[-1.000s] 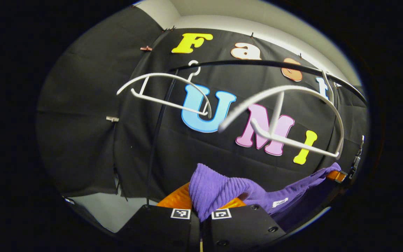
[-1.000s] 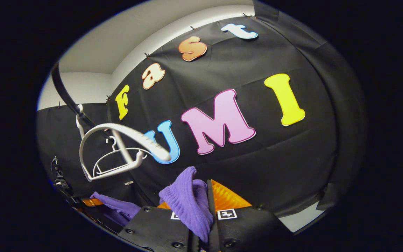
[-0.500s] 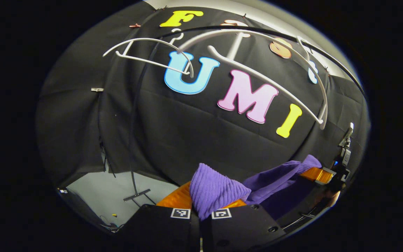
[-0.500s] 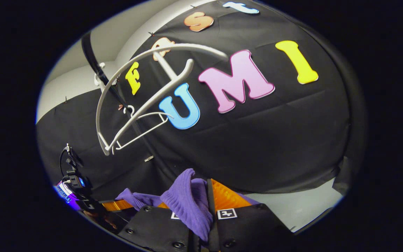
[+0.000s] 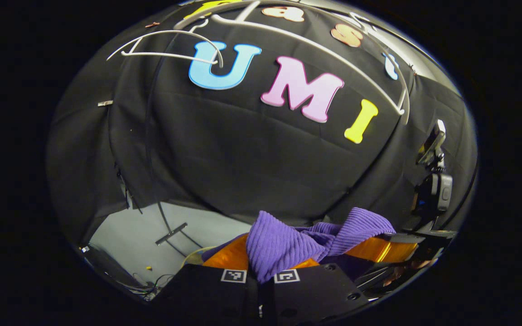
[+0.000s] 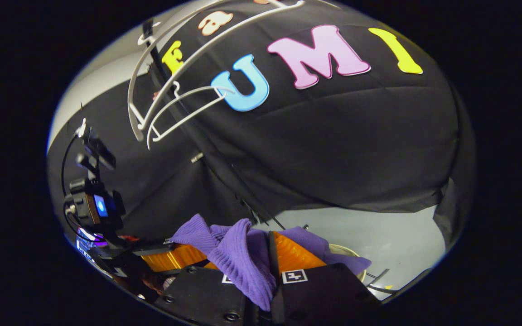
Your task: Grasp the clothes on the hanger with both hands and then place them into the laundry hamper below.
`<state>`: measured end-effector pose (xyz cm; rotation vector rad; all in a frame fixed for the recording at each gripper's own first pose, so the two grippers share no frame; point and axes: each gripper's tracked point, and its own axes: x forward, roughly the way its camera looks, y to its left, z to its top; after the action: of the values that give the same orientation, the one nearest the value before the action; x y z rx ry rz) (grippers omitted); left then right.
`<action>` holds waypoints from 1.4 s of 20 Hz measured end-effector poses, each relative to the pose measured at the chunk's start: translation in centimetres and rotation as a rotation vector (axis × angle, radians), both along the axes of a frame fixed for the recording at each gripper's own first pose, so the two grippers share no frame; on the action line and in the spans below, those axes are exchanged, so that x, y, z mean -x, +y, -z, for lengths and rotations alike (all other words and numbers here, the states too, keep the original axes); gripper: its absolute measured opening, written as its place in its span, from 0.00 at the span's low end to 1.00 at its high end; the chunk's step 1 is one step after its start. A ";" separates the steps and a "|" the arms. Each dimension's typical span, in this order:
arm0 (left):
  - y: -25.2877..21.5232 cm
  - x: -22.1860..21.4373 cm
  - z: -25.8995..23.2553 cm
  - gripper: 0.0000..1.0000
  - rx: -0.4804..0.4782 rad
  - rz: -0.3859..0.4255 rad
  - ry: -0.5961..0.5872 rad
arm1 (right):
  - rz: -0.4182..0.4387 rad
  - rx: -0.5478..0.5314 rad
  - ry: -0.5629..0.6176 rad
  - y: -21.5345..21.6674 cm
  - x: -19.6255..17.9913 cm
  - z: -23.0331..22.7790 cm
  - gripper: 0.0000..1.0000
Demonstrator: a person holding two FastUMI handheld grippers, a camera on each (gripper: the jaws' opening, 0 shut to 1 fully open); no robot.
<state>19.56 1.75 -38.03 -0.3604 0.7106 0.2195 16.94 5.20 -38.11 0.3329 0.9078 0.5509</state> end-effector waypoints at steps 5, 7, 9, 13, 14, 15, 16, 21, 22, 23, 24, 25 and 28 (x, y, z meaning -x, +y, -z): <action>-1.7 2.2 3.8 0.08 0.127 -0.039 0.186 | -0.019 0.105 0.149 -0.7 2.6 4.1 0.19; -2.4 3.0 5.0 0.10 0.163 -0.060 0.251 | -0.013 0.140 0.210 -1.1 3.9 5.7 0.19; -2.3 3.0 7.1 0.10 0.176 -0.072 0.309 | -0.027 0.178 0.251 -1.5 5.0 6.8 0.19; -1.9 3.5 8.9 0.10 0.192 -0.079 0.344 | -0.030 0.192 0.278 -1.8 5.4 7.3 0.19; -1.8 3.7 8.9 0.10 0.199 -0.090 0.345 | -0.023 0.188 0.284 -1.8 5.2 7.4 0.19; -1.6 3.7 8.8 0.10 0.202 -0.099 0.345 | -0.021 0.187 0.288 -1.8 5.2 7.5 0.19; -1.6 3.8 8.8 0.10 0.202 -0.106 0.347 | -0.023 0.188 0.292 -1.7 5.2 7.6 0.19; -1.3 3.4 8.6 0.10 0.203 -0.104 0.348 | -0.044 0.195 0.288 -1.6 5.4 7.5 0.19; -1.3 3.4 8.8 0.10 0.204 -0.098 0.345 | -0.041 0.195 0.288 -1.7 5.3 7.6 0.19; -1.2 3.3 9.0 0.08 0.204 -0.095 0.345 | -0.030 0.198 0.295 -1.8 5.3 7.4 0.19; -1.1 3.3 9.2 0.10 0.203 -0.098 0.347 | -0.022 0.205 0.299 -2.4 5.4 6.9 0.35; -0.4 3.8 9.3 0.10 0.176 -0.111 0.359 | -0.017 0.214 0.298 -2.6 5.2 7.4 0.51; 0.3 3.1 10.0 0.53 0.142 -0.131 0.355 | 0.024 0.212 0.298 -2.9 4.4 8.9 1.00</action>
<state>16.44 2.05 -48.06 -0.5109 1.0567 0.3638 12.53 2.25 -46.99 0.2362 1.2382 0.3831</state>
